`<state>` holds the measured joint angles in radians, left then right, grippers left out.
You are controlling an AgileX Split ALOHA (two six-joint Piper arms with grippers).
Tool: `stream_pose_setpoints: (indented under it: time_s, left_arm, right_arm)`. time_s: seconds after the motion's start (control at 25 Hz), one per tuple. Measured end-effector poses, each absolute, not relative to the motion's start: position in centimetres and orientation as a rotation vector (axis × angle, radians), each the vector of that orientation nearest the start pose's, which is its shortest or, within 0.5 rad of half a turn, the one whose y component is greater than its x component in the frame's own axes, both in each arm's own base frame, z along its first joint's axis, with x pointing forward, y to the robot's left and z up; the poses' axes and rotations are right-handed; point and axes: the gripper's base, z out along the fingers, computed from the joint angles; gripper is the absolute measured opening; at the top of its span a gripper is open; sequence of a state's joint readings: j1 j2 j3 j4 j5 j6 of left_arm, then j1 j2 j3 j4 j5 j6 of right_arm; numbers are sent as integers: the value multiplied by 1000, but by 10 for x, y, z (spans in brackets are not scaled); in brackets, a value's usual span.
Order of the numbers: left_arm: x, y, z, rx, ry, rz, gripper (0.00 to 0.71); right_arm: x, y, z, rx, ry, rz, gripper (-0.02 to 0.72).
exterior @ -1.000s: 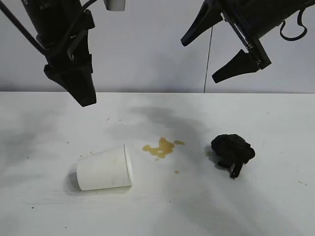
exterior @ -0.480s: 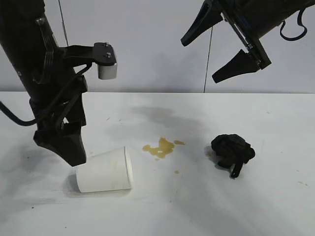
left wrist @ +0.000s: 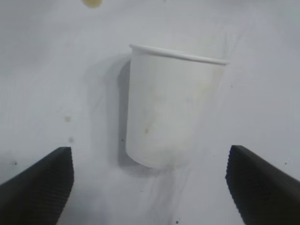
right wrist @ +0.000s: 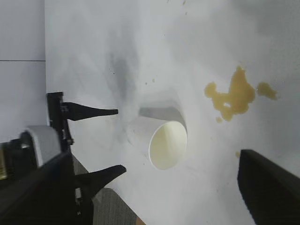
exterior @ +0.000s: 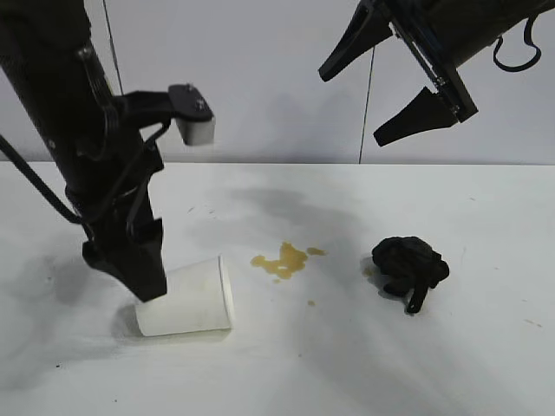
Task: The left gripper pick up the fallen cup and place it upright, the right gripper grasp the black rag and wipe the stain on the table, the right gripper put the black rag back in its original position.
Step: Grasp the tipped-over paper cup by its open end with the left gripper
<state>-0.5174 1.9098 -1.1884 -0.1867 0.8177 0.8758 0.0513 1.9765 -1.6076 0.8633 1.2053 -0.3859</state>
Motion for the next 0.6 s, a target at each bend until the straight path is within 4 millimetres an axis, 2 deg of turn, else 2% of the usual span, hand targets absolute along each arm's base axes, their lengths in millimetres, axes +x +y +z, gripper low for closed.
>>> stream_pose_setpoints:
  time_s: [0.08, 0.16, 0.6]
  left_arm:
    - [305, -188, 140, 1799, 2447, -190, 636]
    - [306, -188, 135, 1799, 2452, -189, 636]
    - [326, -204, 157, 1664, 2373, -226, 636]
  right_arm:
    - [406, 86, 257, -197, 2698, 1135, 650]
    - [406, 85, 256, -199, 2700, 1131, 650]
    - [406, 85, 256, -200, 2702, 1125, 650]
